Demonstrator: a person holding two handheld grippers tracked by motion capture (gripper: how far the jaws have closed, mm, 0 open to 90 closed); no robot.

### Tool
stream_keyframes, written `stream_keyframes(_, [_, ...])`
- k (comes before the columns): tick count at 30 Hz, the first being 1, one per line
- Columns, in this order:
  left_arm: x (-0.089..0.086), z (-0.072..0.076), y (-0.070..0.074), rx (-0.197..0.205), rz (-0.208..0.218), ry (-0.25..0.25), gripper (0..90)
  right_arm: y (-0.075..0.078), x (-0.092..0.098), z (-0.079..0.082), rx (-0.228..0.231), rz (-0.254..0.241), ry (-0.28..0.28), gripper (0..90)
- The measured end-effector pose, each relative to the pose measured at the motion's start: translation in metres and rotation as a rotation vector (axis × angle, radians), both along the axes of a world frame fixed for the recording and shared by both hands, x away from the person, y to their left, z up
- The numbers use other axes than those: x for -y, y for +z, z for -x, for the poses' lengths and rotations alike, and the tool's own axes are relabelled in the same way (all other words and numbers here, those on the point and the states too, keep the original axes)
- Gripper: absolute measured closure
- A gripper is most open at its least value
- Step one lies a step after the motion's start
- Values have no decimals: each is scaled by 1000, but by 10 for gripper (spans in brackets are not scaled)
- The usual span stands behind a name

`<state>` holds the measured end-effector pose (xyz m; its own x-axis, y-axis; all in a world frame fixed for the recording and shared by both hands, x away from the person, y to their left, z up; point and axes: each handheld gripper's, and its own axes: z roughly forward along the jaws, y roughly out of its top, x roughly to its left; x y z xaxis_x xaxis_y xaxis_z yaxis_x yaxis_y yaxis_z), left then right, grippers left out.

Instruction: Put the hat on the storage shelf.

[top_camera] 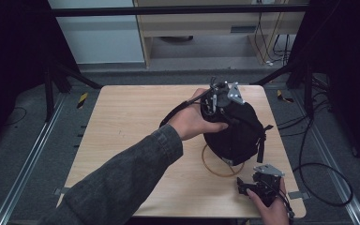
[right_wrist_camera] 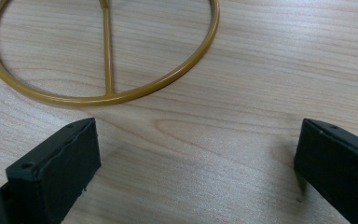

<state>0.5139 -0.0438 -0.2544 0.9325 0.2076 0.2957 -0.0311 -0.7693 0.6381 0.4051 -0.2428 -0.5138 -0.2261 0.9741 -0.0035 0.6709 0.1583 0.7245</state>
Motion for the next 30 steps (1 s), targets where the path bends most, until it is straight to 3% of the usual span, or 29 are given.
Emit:
stream_keyframes(1, [0,0,0,0,0,0,339,0,0,0,0,0,0,4])
stream_keyframes(10, [-7,6,0,-50,60,2,97,0,0,0,-1,-1,1,4])
stream_keyframes(15, [-11,11,1,-63,81,-15,77,0,0,0,0,0,0,4])
stream_keyframes(23, [-22,26,0,-45,117,-36,62,0,0,0,-1,-1,1,4])
stream_keyframes(30, [-43,33,-9,-56,157,-14,61,0,0,0,0,0,0,4])
